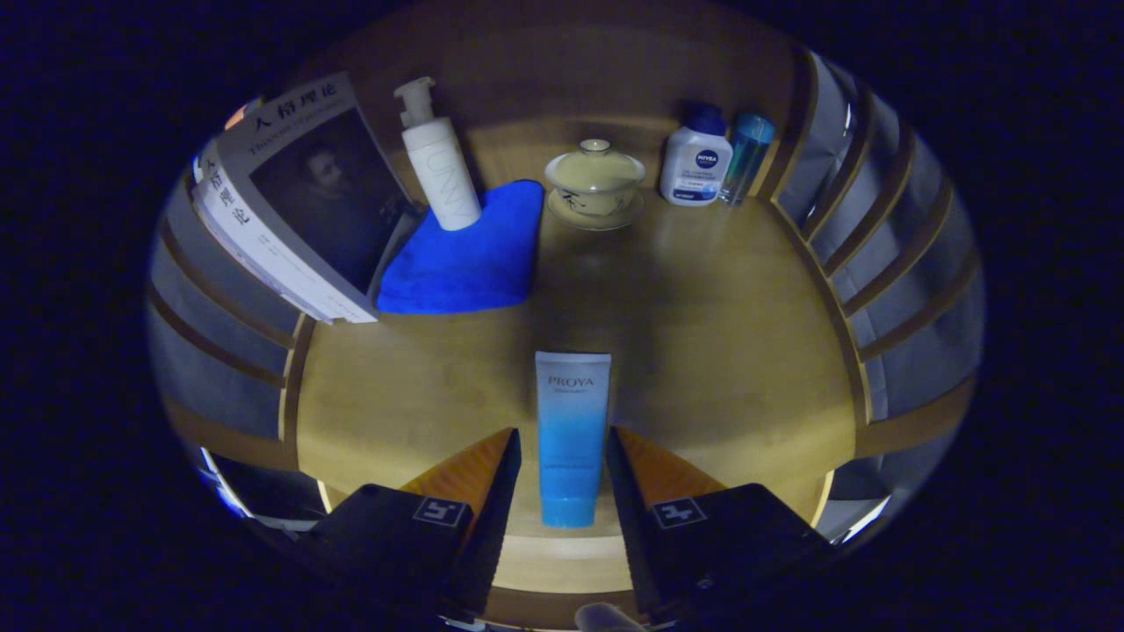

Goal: Pull open the drawer, take out the items inside it, and place them on the countertop above the cabinet.

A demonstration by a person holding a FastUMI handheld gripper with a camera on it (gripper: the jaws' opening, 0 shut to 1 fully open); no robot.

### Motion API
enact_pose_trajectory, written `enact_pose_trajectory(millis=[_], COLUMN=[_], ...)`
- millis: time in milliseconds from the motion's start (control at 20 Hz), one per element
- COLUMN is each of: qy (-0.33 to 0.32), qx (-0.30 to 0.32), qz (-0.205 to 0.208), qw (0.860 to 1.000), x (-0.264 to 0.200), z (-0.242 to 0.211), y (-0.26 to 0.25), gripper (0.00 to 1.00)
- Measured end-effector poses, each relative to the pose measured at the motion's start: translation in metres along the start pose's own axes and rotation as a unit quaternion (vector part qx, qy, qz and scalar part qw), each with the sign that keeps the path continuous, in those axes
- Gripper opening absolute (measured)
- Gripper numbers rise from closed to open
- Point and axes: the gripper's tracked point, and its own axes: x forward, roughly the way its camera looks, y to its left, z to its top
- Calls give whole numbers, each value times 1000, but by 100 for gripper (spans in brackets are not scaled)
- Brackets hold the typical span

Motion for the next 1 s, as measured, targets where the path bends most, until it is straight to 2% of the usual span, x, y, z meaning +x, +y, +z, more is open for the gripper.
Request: enact_pose_trajectory(millis=[150,250,450,650,850,1000], qy=[-15,-24,-49,-94,-155,-223], qx=[-11,-8,-28,-32,-52,-83], qz=[-3,10,19,37,43,35], qw=[1000,1000,998,994,986,971], x=[-7,-15,-34,-65,-99,-127], z=[-9,-21,-47,-78,-112,-134], y=[4,14,20,25,23,21], gripper=[63,62,76,76,75,75])
